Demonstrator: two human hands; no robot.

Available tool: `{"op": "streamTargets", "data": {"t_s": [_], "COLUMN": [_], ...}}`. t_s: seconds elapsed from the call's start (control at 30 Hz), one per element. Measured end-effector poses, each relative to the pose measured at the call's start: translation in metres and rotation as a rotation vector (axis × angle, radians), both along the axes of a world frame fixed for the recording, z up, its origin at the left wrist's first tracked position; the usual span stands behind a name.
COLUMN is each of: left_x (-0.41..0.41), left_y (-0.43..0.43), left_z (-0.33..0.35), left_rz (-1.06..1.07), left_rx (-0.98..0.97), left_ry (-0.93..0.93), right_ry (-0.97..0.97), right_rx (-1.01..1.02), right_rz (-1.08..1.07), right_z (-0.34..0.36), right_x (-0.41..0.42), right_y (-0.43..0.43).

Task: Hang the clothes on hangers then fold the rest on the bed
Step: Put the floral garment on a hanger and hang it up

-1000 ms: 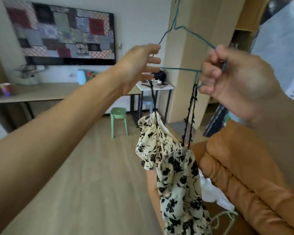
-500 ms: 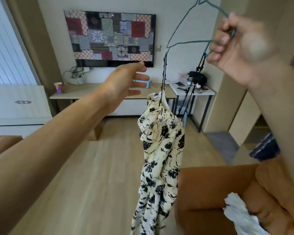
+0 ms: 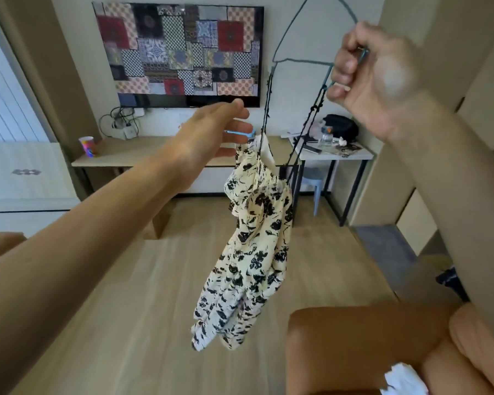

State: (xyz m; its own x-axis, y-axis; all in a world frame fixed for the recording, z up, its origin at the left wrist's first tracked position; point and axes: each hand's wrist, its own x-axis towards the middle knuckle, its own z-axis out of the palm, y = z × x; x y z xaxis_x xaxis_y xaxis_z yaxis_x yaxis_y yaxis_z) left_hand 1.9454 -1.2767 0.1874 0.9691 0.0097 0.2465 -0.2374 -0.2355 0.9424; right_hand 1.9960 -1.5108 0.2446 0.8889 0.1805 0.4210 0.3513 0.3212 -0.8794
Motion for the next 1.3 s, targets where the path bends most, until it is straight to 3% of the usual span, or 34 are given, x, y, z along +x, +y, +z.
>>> {"op": "streamTargets", "data": {"t_s": [0.43, 0.73, 1.3], "left_x": [0.228, 0.425, 0.701], "left_y": [-0.010, -0.030, -0.204], "left_z": [-0.032, -0.019, -0.064], "left_rz": [-0.143, -0.285, -0.640], "left_rx": [-0.162, -0.264, -0.213], "left_ry": [-0.002, 0.110, 0.283], "right_ry": [0.101, 0.172, 0.166], "right_rx": [0.001, 0.085, 0.031], "right_rz": [-0.131, -0.361, -0.846], "right_z": [-0.062, -0.074, -0.096], "right_x": [0.190, 0.327, 0.538], "right_y": [-0.017, -0.039, -0.170]}}
